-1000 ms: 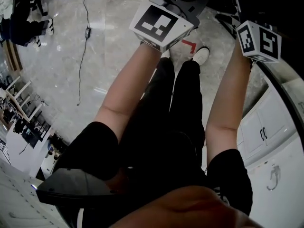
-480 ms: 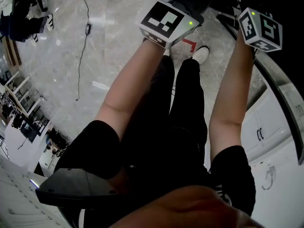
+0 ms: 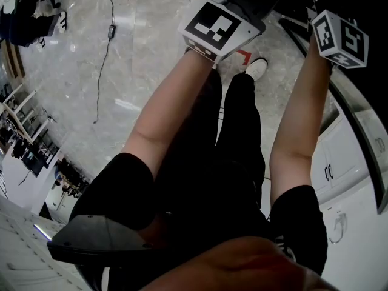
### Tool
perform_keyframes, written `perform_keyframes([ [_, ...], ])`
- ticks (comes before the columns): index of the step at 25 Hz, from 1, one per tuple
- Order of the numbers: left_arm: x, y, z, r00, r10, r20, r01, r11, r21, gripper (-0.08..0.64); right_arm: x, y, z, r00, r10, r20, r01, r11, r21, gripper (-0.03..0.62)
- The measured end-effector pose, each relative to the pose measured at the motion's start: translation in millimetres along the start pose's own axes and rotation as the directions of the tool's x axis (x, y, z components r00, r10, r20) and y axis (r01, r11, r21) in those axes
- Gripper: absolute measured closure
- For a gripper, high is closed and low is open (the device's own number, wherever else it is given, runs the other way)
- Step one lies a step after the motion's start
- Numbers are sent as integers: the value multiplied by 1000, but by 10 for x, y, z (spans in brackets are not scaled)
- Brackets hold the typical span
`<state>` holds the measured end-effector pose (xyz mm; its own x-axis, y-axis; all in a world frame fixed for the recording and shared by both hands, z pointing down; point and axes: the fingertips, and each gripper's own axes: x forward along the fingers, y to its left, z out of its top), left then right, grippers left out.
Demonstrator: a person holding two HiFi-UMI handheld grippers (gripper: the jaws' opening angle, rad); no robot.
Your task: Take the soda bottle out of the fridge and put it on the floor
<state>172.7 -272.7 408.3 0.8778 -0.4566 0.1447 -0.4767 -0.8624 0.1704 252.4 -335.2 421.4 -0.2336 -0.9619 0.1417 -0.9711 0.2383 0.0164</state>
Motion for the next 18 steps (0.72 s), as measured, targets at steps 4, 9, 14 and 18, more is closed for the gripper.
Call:
perform_keyframes([
  [4,-95,-19,-18,1000,14,6,-14,1000,0,560,-147,113,62,999,29,33,-30,999,25,276],
  [9,-302,-58,-111,1000,31,7,-31,999,-18,560,-405,371,129,994,91,56,-93,995,37,276],
  [14,-570,-131,-331,999,45,6,-45,999,-28,560,-694,748,74,984,161,73,-164,986,26,276],
  [18,-845,-139,-674,997,78,-21,-79,995,-53,559,-887,1129,-170,972,226,69,-228,974,19,276],
])
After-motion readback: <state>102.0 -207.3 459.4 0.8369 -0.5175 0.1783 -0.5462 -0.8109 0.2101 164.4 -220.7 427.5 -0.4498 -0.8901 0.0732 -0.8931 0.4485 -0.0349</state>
